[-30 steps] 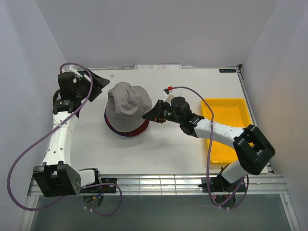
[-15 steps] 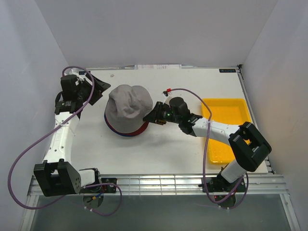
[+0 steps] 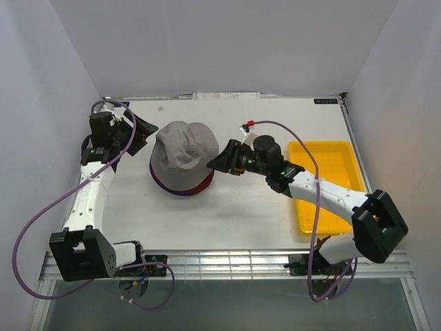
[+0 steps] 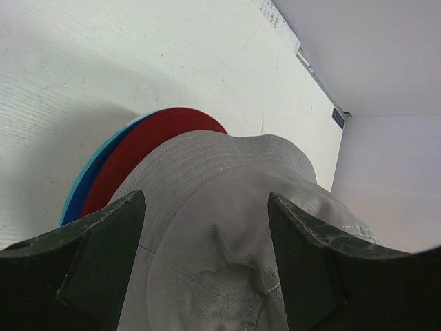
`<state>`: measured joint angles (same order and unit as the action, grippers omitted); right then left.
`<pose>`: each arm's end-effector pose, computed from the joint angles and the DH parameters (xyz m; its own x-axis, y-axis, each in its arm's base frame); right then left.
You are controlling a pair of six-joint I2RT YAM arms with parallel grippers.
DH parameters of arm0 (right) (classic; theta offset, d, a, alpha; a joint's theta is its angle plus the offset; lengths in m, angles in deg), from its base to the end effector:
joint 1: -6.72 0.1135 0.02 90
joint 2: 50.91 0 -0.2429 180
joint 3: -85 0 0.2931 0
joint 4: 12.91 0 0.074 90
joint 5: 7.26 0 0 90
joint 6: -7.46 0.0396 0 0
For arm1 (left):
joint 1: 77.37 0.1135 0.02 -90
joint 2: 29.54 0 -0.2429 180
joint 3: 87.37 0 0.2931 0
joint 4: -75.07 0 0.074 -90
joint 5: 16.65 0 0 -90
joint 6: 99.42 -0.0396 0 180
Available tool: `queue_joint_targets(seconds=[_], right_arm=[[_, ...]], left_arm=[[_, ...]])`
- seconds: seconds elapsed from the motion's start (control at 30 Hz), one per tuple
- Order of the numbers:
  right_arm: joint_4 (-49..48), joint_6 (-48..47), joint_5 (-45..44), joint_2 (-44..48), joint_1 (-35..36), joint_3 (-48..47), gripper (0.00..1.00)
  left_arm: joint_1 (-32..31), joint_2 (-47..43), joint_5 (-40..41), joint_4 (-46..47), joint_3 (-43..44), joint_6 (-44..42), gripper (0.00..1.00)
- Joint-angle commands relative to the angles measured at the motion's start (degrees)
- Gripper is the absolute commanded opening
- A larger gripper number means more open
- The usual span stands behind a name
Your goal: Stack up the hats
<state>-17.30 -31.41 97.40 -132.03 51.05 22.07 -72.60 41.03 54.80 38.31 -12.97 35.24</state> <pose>0.2577 0.2657 0.2352 -0.7703 0.3005 -0.5624 -0.4017 0.4563 0.7940 0.3252 0.0145 0.3015 -0.5170 -0.7118 -0.4755 -0.2476 0.6560 -0.7130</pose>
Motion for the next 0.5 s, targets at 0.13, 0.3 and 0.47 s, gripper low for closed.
queue_joint_targets(seconds=[0.13,0.3,0.47], right_arm=[[1.09,-2.44,4.4,1.68,-9.52,-5.73,0.63],[0.75,-3.85,12.31,-7.63,-14.1,-14.0,0.67],[-4.79,-0.78,18.82,-15.46,-14.54,-19.9,0.68]], left_arm=[[0.41,0.1,-0.09,1.22,-0.01,-0.37,0.81],[0.41,0.54,-0.27,1.22,-1.24,0.42,0.81],[0.67,0.63,1.14,0.69,-2.12,0.86,0.81]])
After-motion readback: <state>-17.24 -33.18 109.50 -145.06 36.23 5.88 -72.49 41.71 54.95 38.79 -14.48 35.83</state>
